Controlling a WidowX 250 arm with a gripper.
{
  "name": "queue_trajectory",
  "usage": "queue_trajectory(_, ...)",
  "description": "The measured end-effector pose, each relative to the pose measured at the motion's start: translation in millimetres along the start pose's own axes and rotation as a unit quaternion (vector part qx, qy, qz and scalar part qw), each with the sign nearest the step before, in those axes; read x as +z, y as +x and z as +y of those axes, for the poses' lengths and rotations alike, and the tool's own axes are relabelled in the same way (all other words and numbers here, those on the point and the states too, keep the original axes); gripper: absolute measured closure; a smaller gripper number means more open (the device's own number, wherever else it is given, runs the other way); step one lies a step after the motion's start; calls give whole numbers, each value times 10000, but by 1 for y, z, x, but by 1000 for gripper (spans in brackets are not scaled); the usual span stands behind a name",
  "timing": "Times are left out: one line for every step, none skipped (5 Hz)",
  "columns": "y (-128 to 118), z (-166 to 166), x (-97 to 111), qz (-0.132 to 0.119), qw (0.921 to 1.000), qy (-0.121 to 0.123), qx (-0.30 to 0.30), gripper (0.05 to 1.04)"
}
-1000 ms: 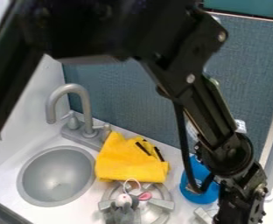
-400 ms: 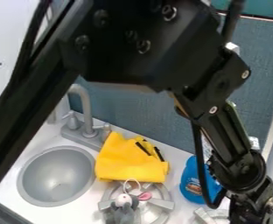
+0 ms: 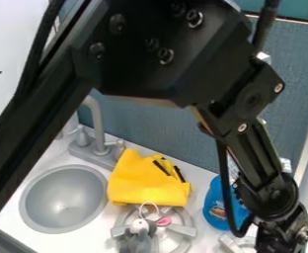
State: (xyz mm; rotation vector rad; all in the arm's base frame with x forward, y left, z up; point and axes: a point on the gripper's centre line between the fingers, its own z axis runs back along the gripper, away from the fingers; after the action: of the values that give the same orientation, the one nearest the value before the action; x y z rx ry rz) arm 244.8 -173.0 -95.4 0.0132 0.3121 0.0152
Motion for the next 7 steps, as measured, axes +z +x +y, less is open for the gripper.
queue_trajectory(-6,3,7,-33,10000,-1,12,487)
queue_trajectory(-13,5,40,-279,9995,-34,-129,487)
queue_trajectory(-13,2,75,-751,9966,-263,-192,487)
queue_trajectory(4,5,89,-1000,9942,-383,3,487)
queue_trajectory(30,17,75,-911,9953,-213,262,487)
queue_trajectory(51,19,61,-946,9950,11,319,487)
queue_trajectory(67,16,45,-810,9960,132,348,487)
